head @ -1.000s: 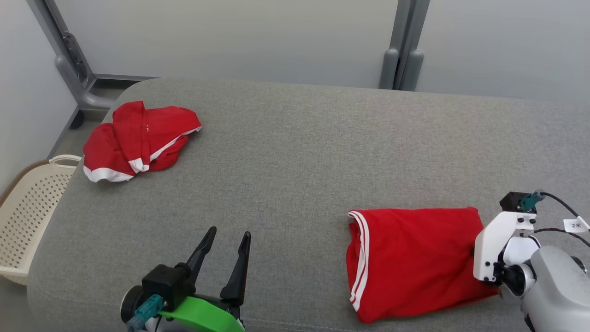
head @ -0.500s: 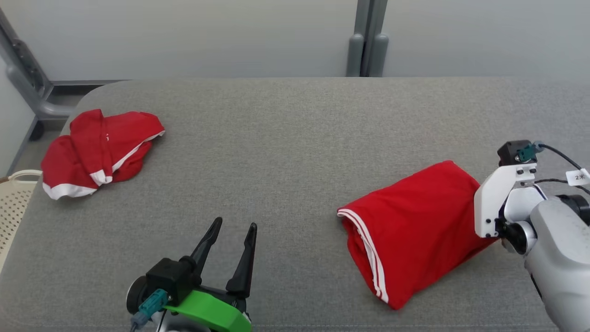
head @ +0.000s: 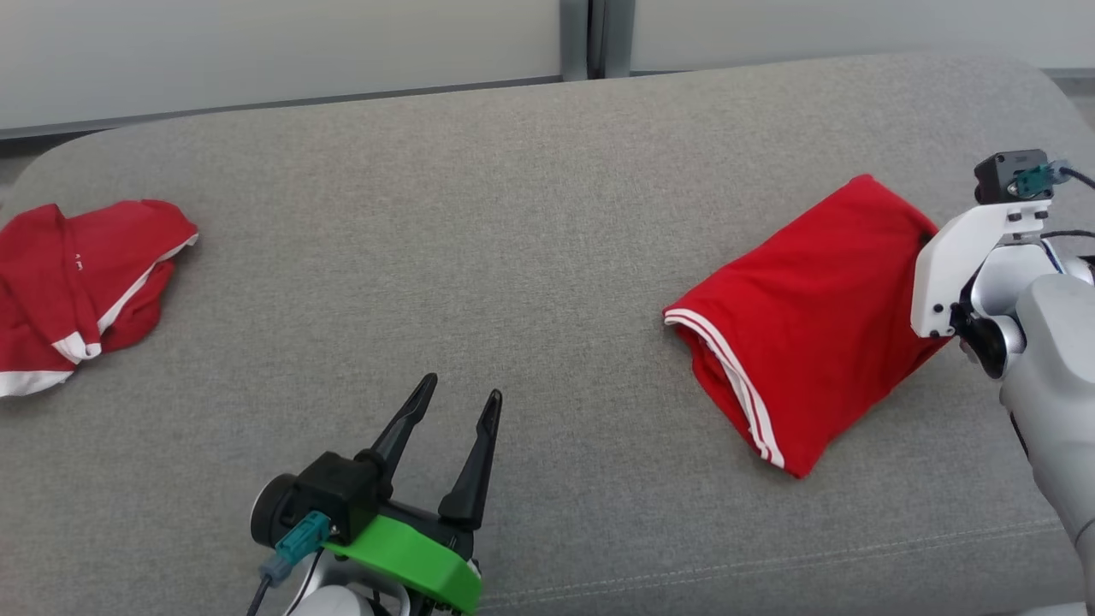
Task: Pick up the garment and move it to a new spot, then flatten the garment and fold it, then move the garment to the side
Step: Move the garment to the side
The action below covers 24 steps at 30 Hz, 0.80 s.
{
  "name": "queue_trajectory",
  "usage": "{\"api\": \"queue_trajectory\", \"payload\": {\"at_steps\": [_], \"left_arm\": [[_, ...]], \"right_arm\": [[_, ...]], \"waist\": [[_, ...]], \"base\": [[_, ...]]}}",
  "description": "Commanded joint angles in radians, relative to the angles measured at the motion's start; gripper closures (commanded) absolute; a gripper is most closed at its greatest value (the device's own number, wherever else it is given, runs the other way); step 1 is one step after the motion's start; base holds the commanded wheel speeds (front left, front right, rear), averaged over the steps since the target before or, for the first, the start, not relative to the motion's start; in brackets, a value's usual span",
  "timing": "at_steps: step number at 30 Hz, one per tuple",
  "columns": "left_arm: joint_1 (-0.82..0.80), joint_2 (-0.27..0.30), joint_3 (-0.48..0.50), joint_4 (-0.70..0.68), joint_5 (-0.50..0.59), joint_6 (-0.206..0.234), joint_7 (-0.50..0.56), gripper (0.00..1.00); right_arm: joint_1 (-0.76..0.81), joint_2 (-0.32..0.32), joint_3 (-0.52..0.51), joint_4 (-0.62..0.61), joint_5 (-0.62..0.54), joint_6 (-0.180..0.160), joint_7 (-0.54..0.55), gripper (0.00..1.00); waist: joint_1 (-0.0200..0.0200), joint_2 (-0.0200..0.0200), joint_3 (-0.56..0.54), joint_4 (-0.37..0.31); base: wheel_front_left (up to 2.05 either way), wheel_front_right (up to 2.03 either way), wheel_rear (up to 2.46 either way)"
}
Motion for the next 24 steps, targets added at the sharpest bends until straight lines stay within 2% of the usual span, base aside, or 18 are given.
{"api": "queue_trajectory", "payload": {"at_steps": [1,12,24], "left_arm": [[-0.023,0.004,-0.003,-0.002,0.009,-0.005,0.001,0.00],[-0.068,0.020,-0.017,-0.024,0.034,-0.009,0.016,0.00],[-0.079,0.029,-0.041,-0.042,0.037,-0.018,0.036,0.00]], "right_arm": [[-0.029,-0.011,-0.007,0.024,-0.018,-0.001,-0.032,1.00],[-0.140,-0.049,-0.052,0.174,-0.076,-0.001,-0.164,1.00],[-0.186,-0.117,-0.120,0.284,-0.144,-0.001,-0.279,1.00]], "waist": [[0.0000,-0.0001,0.055,-0.051],[0.0000,-0.0001,0.122,-0.131],[0.0000,-0.0001,0.148,-0.132]], "base": [[0.00,0.00,0.00],[0.00,0.00,0.00],[0.00,0.00,0.00]]}}
